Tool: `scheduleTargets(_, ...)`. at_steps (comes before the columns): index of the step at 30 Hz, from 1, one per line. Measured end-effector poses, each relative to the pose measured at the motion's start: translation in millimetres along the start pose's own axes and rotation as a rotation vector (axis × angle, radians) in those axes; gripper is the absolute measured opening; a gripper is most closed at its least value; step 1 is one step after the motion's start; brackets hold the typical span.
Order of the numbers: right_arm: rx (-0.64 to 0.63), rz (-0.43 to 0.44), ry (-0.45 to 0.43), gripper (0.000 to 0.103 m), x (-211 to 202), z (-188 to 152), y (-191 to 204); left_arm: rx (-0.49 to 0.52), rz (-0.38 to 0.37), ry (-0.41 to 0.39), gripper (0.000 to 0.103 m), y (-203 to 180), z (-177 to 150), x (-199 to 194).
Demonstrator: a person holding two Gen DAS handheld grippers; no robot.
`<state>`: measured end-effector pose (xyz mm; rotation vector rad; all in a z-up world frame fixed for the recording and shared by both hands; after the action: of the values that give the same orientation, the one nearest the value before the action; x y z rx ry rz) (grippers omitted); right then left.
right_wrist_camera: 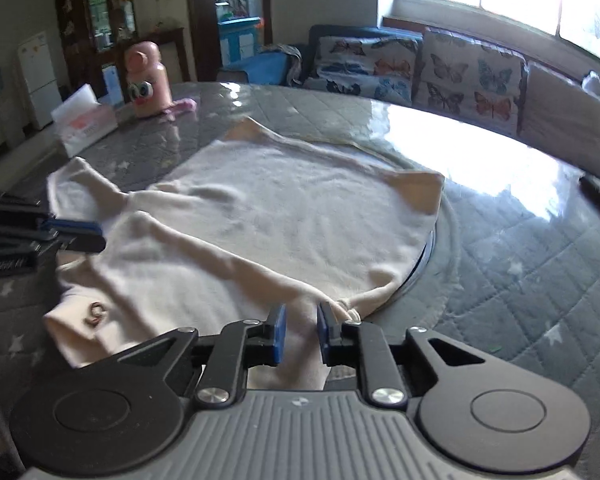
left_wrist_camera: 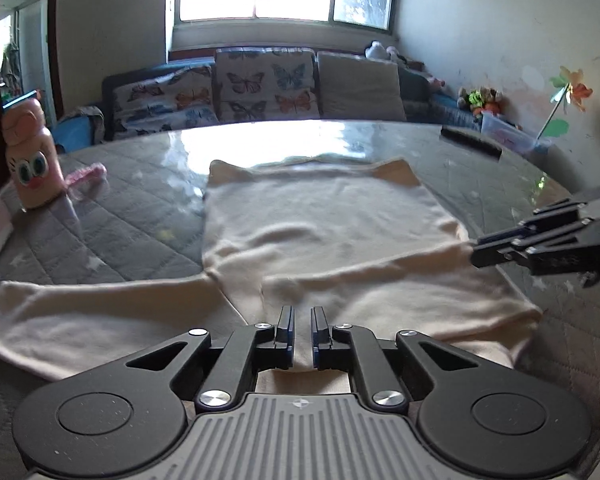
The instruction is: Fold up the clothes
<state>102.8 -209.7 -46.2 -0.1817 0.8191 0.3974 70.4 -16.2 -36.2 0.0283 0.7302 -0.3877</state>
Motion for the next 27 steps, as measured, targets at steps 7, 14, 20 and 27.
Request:
scheduleTargets(7, -0.017, 0.001, 0.001, 0.022, 10, 4, 5, -0.034, 0.005, 0.001, 0.02, 17, -4, -2)
scheduleTargets(14, -0.081, 0.092, 0.005, 0.026, 24, 18, 43, -0.094, 0.112, -0.014, 0.028, 58, -4, -20)
scheduleTargets(20, -0.138, 0.149, 0.012, 0.016, 47, 34, 83, -0.175, 0.236, -0.018, 0.029, 108, -10, -39)
scheduleTargets(27, -0.171, 0.209, -0.015, 0.016, 61, 54, 119, -0.257, 0.368, -0.027, 0.032, 158, -17, -58)
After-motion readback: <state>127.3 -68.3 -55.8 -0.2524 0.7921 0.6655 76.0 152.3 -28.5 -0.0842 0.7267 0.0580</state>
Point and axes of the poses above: each gripper's, at about its wrist camera, not at the fingertips, and x roughly the way its jaws point, y to its left, z to its top, the point moved 6 cm from there along x, roughly the way its jaws point, and after that the axes turned 4 degrees about -z, right-handed, at the moved point
